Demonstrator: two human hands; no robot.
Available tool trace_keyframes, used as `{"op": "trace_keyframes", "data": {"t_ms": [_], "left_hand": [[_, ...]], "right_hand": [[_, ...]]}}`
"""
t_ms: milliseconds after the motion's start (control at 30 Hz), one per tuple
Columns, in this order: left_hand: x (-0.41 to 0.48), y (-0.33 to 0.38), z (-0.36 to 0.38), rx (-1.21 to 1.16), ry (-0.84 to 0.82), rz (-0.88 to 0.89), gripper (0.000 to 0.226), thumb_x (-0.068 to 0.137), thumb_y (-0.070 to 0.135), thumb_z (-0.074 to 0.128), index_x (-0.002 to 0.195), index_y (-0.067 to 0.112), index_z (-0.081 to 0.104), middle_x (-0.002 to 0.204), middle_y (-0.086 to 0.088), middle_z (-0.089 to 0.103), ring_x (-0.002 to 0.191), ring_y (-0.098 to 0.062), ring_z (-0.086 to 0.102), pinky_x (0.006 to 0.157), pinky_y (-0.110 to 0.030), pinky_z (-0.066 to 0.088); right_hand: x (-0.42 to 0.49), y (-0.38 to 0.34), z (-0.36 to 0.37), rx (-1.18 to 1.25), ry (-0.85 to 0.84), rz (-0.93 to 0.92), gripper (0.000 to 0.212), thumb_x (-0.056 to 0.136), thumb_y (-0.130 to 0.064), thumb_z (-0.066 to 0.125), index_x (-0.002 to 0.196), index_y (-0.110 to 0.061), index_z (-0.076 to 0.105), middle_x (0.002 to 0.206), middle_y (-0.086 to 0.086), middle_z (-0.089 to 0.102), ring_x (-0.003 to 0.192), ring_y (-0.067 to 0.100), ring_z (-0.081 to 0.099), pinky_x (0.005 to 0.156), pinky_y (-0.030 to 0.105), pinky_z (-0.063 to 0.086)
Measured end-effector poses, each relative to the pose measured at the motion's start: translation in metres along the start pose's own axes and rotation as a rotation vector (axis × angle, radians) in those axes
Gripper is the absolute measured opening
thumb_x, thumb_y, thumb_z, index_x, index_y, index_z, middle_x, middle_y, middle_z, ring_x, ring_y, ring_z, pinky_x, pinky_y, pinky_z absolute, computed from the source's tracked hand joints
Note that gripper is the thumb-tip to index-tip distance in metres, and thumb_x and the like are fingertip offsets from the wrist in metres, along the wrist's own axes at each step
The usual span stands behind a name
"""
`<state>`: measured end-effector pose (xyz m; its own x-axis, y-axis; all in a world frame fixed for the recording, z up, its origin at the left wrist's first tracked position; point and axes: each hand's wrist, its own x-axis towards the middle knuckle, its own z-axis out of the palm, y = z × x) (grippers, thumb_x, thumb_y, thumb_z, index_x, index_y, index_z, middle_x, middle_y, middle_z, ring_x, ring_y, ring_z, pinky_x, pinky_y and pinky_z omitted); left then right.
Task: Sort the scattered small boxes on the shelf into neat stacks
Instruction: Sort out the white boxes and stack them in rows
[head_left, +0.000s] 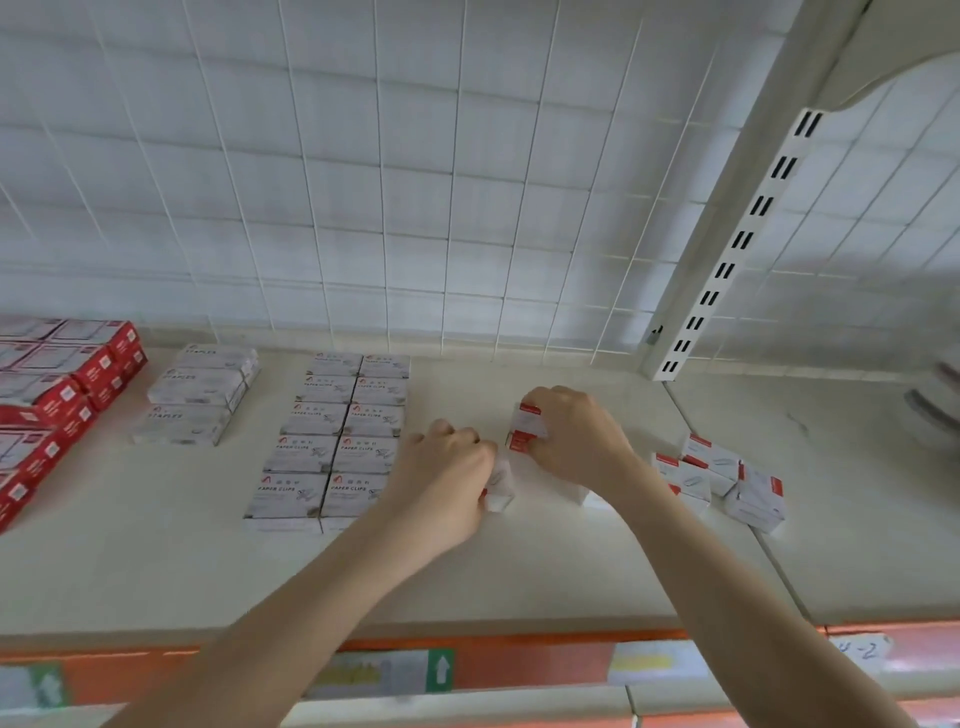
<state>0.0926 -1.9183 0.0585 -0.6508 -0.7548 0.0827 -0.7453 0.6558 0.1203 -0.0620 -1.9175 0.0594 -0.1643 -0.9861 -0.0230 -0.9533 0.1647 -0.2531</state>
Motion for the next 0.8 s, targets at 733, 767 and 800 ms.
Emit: {"op": "trace_keyframes", "data": {"t_ms": [733,767,800], "left_hand": [[0.052,0.016,0.041,0.117,0.002,-0.127,0.06,0.092,0.039,0.04,0.142,0.011,0.02,0.146,-0.014,0.023,0.134,-0.028,0.022,0.092,-0.037,0.037],[0.051,0.016,0.043,0.12,-0.001,-0.122,0.064,0.092,0.041,0.039,0.144,0.011,0.016,0.148,-0.014,0.018,0.137,-0.027,0.017,0.094,-0.038,0.037],[0.051,0.015,0.043,0.119,-0.004,-0.119,0.066,0.091,0.042,0.039,0.144,0.01,0.014,0.149,-0.013,0.016,0.139,-0.027,0.014,0.095,-0.038,0.037]], "right_hand": [[0.051,0.035,0.01,0.037,-0.012,-0.048,0.045,0.084,-0.006,0.053,0.127,-0.02,0.051,0.118,0.012,0.045,0.111,0.031,0.045,0.088,0.035,0.044],[0.051,0.035,0.011,0.045,-0.004,-0.05,0.047,0.084,-0.004,0.053,0.128,-0.02,0.05,0.119,0.012,0.045,0.111,0.031,0.045,0.089,0.035,0.044],[0.052,0.034,0.012,0.053,0.003,-0.052,0.048,0.083,-0.003,0.052,0.128,-0.02,0.05,0.119,0.012,0.045,0.111,0.031,0.045,0.089,0.034,0.044]]}}
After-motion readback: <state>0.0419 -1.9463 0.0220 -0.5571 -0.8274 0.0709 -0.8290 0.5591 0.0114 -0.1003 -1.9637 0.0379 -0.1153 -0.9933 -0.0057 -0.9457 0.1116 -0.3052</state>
